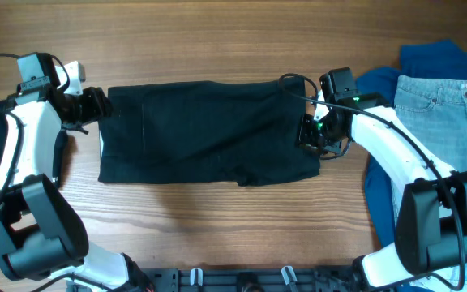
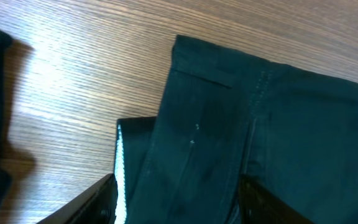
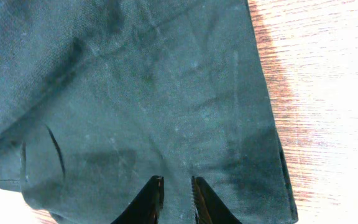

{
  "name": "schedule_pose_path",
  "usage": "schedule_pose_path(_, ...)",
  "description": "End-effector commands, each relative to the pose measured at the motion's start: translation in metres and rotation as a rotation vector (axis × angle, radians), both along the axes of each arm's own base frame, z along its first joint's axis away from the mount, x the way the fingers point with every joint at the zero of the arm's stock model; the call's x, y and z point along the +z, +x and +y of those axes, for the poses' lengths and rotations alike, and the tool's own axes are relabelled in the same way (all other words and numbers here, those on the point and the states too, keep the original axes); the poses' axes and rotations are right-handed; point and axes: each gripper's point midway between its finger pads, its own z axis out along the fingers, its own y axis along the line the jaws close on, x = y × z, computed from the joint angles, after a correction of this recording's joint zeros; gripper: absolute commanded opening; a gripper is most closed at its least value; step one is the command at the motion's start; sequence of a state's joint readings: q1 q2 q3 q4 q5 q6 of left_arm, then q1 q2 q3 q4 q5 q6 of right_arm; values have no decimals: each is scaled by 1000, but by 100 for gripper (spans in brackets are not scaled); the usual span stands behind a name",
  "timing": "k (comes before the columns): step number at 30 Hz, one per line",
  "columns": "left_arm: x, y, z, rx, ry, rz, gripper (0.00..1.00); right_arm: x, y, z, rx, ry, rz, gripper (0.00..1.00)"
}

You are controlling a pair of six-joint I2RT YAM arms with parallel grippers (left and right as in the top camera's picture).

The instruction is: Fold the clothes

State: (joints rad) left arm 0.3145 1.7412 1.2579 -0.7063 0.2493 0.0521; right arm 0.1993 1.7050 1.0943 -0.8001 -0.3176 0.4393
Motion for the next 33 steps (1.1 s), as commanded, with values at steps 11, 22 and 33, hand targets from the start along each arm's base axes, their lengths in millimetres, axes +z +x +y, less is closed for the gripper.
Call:
schedule_pose_path(11, 2, 5, -7, -34, -43, -20, 73, -4, -4, 7, 58, 42, 6, 42)
schedule_pose_path(22, 1, 13, -16, -108, -114, -72, 92, -4, -4, 6, 55, 42, 8, 54)
schedule_pose_path(33, -41, 58, 13, -88, -106, -184, 92, -4, -4, 6, 46, 42, 11, 61)
